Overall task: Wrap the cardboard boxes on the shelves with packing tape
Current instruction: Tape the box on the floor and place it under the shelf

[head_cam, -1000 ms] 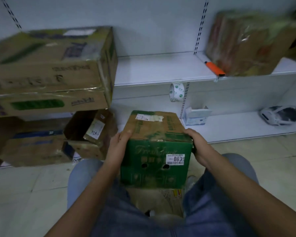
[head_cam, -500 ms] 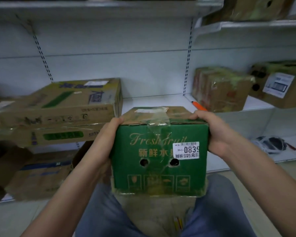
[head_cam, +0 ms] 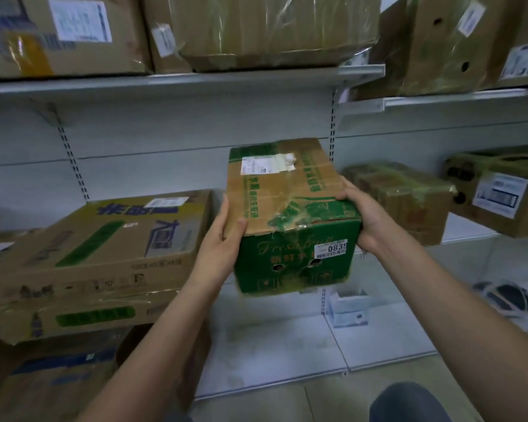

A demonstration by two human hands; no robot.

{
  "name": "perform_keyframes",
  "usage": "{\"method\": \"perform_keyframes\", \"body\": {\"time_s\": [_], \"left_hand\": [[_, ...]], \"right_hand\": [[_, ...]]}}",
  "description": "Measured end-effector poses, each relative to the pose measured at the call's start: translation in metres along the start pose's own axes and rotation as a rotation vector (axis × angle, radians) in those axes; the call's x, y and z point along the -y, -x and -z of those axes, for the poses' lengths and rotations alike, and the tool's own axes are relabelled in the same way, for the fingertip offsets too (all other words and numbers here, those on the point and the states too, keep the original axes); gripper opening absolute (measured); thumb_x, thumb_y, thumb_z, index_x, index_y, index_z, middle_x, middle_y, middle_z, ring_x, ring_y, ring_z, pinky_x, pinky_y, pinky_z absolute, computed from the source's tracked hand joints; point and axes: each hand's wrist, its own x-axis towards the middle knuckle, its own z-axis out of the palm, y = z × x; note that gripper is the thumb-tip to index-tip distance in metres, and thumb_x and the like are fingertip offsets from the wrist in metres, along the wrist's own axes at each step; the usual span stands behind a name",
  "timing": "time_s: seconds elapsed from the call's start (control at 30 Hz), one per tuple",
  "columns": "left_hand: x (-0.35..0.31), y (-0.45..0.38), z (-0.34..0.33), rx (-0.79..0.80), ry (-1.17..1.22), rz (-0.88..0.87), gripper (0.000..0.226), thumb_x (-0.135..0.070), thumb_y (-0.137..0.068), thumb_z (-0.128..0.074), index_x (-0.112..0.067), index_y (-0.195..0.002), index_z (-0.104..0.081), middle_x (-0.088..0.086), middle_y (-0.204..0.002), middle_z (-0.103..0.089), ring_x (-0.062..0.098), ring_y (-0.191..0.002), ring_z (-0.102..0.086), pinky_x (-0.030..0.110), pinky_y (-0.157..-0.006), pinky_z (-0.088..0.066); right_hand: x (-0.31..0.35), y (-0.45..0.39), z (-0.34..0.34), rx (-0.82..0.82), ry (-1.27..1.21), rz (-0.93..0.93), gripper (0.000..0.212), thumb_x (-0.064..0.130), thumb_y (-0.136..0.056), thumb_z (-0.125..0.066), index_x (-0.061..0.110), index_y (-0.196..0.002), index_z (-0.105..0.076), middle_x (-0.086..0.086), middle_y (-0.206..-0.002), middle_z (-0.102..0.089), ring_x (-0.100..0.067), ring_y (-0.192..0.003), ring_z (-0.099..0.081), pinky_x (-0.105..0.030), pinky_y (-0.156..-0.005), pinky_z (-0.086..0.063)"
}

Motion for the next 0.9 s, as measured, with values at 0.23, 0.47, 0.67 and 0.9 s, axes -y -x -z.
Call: {"method": "perform_keyframes", "body": {"time_s": [0.23,0.47,0.67,0.9], "left_hand": [[0.048,-0.093,-0.009,0.236,-0.450,0.109,0.055,-0.062,-0.086,-0.058,-0.038,-0.134,-0.057,-0.002,-0.143,-0.044,0.024,-0.136,-0.044,0.043,-0.115,-0.037],[0.078,-0.158,-0.015,0.319,-0.932,-0.005,0.089,-0.064,-0.080,-0.066,-0.040,-0.155,-0.023,-0.010,-0.166,-0.003,0.021,-0.149,-0.022,0.046,-0.117,-0.033],[0.097,-0.204,-0.029,0.295,-1.093,0.043,0.084,-0.068,-0.089,-0.050,-0.041,-0.157,-0.009,-0.008,-0.167,0.001,0.034,-0.139,-0.038,0.047,-0.109,-0.042],[0.100,-0.215,-0.034,0.319,-1.140,0.081,0.083,-0.067,-0.091,-0.047,-0.040,-0.157,-0.006,-0.008,-0.166,0.002,0.036,-0.139,-0.035,0.046,-0.109,-0.041]], "right_hand": [[-0.051,-0.087,0.003,-0.222,0.492,0.058,0.027,0.018,-0.098,-0.053,0.033,-0.097,-0.077,-0.005,-0.118,-0.072,-0.023,-0.095,-0.070,-0.041,-0.091,-0.055],[-0.083,-0.145,0.021,-0.157,0.980,0.170,0.032,0.017,-0.099,-0.049,0.023,-0.121,-0.070,0.002,-0.148,-0.050,0.000,-0.036,-0.046,-0.011,-0.039,-0.032],[-0.082,-0.202,0.022,-0.134,0.940,0.142,0.033,0.016,-0.100,-0.048,0.023,-0.125,-0.068,0.005,-0.150,-0.048,0.003,-0.058,-0.052,-0.006,-0.046,-0.035],[-0.094,-0.226,0.028,-0.162,0.947,0.161,0.033,0.016,-0.099,-0.048,0.026,-0.123,-0.069,0.007,-0.147,-0.050,0.003,-0.063,-0.049,-0.008,-0.050,-0.037]]}}
